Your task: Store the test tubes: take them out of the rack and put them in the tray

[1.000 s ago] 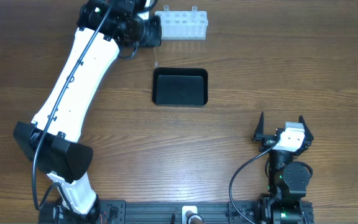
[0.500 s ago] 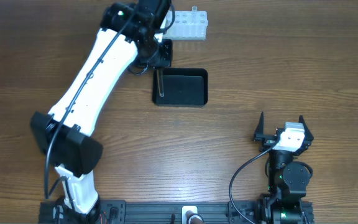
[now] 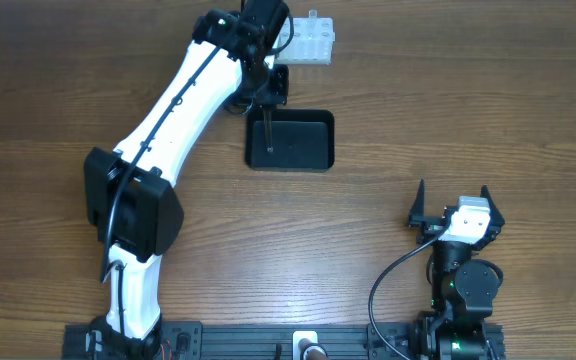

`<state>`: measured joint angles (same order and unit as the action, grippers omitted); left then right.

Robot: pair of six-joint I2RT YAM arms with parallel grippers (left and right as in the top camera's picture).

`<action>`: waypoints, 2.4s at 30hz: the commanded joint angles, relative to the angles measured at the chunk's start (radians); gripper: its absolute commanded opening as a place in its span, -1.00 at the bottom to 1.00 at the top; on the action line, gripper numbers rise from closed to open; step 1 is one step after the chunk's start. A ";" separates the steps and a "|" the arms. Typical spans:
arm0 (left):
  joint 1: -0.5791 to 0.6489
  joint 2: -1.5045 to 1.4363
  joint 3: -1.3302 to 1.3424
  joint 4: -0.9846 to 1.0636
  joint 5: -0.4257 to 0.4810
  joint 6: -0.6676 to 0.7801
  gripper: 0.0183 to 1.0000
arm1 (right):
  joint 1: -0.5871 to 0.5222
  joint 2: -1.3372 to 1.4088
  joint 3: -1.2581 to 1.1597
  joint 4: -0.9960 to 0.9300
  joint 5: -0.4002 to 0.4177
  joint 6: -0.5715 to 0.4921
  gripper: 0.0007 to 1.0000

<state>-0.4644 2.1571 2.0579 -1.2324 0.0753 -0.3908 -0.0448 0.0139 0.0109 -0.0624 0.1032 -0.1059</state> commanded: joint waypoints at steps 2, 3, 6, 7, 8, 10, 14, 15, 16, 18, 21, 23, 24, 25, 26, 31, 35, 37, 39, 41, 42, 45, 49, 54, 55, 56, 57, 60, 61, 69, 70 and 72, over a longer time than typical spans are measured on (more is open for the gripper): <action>0.013 0.060 0.007 0.003 0.002 -0.014 -0.95 | 0.005 -0.007 -0.005 -0.004 -0.006 0.003 0.98; 0.013 0.065 0.007 0.003 0.002 -0.014 -0.95 | 0.005 -0.007 -0.005 -0.004 -0.006 0.003 0.98; 0.019 0.089 0.007 0.003 0.002 -0.014 -0.94 | 0.005 -0.007 -0.005 -0.004 -0.006 0.003 0.99; 0.021 0.098 0.007 0.003 0.003 -0.014 -0.95 | 0.005 -0.007 -0.005 -0.004 -0.006 0.003 0.99; 0.024 0.106 0.007 0.003 0.003 -0.014 -0.94 | 0.005 -0.007 -0.005 -0.004 -0.006 0.003 0.98; 0.024 0.119 0.007 0.003 0.003 -0.014 -0.94 | 0.005 -0.007 -0.005 -0.004 -0.006 0.003 0.99; 0.024 0.141 0.007 0.008 0.003 -0.014 -0.94 | 0.005 -0.007 -0.005 -0.004 -0.006 0.003 0.98; 0.024 0.146 0.007 0.010 0.003 -0.014 -0.94 | 0.005 -0.007 -0.005 -0.004 -0.006 0.003 0.98; 0.024 0.150 0.007 0.011 0.003 -0.014 -0.94 | 0.005 -0.007 -0.005 -0.004 -0.006 0.003 0.98; 0.024 0.163 0.007 0.011 0.003 -0.014 -0.93 | 0.005 -0.007 -0.005 -0.004 -0.006 0.003 0.98; 0.024 0.180 0.007 0.011 0.003 -0.014 -0.93 | 0.005 -0.007 -0.005 -0.004 -0.006 0.003 0.98; 0.024 0.189 0.007 0.014 0.003 -0.014 -0.93 | 0.005 -0.007 -0.005 -0.004 -0.006 0.004 0.98; 0.024 0.193 0.007 0.017 0.003 -0.014 -0.94 | 0.005 -0.007 -0.005 -0.004 -0.006 0.003 0.98; 0.024 0.196 0.007 0.023 0.003 -0.014 -0.94 | 0.005 -0.007 -0.005 -0.004 -0.006 0.003 0.99; 0.024 0.198 0.007 0.027 0.003 -0.014 -0.93 | 0.005 -0.007 -0.005 -0.004 -0.006 0.003 0.99; 0.024 0.212 0.007 0.068 0.003 -0.014 -0.92 | 0.005 -0.007 -0.005 -0.004 -0.006 0.003 0.99; 0.024 0.225 0.007 0.074 0.003 -0.014 -0.90 | 0.005 -0.007 -0.005 -0.004 -0.006 0.003 0.98; 0.024 0.232 0.007 0.074 0.003 -0.014 -0.89 | 0.005 -0.007 -0.005 -0.004 -0.006 0.003 0.99; 0.024 0.240 0.007 0.074 0.003 -0.014 -0.89 | 0.005 -0.007 -0.005 -0.004 -0.006 0.003 0.99; 0.024 0.247 0.007 0.074 0.003 -0.014 -0.89 | 0.005 -0.007 -0.005 -0.004 -0.006 0.003 0.99; 0.024 0.251 0.007 0.074 0.003 -0.014 -0.88 | 0.005 -0.007 -0.005 -0.004 -0.006 0.003 0.98; 0.023 0.256 0.007 0.074 0.003 -0.014 -0.88 | 0.005 -0.007 -0.005 -0.004 -0.005 0.003 0.98; 0.023 0.259 0.007 0.080 0.003 -0.014 -0.76 | 0.005 -0.007 -0.005 -0.004 -0.006 0.003 0.99; 0.023 0.259 0.007 0.106 0.003 -0.014 -0.41 | 0.005 -0.007 -0.005 -0.004 -0.006 0.003 0.98; 0.023 0.259 0.008 0.108 0.004 -0.014 -0.37 | 0.005 -0.007 -0.005 -0.004 -0.006 0.003 0.98; 0.023 0.259 0.010 0.107 0.005 -0.014 -0.34 | 0.005 -0.007 -0.005 -0.004 -0.006 0.003 0.99; 0.023 0.259 0.012 0.108 0.012 -0.014 -0.31 | 0.005 -0.007 -0.005 -0.004 -0.006 0.003 0.98; 0.021 0.255 0.028 0.100 0.031 -0.014 -0.29 | 0.005 -0.007 -0.005 -0.004 -0.006 0.003 0.98; 0.019 0.253 0.036 0.095 0.035 -0.014 -0.30 | 0.005 -0.007 -0.005 -0.004 -0.006 0.003 0.99; -0.010 0.157 0.127 0.060 0.040 -0.014 -0.27 | 0.005 -0.007 -0.005 -0.004 -0.006 0.003 0.98; -0.011 0.129 0.129 0.063 0.039 -0.014 -0.27 | 0.005 -0.007 -0.005 -0.004 -0.006 0.003 0.98; -0.011 0.093 0.129 0.070 0.027 -0.014 -0.22 | 0.005 -0.007 -0.005 -0.004 -0.006 0.003 0.99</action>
<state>-0.4706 2.3573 2.1509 -1.1652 0.1017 -0.4015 -0.0448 0.0139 0.0109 -0.0624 0.1032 -0.1047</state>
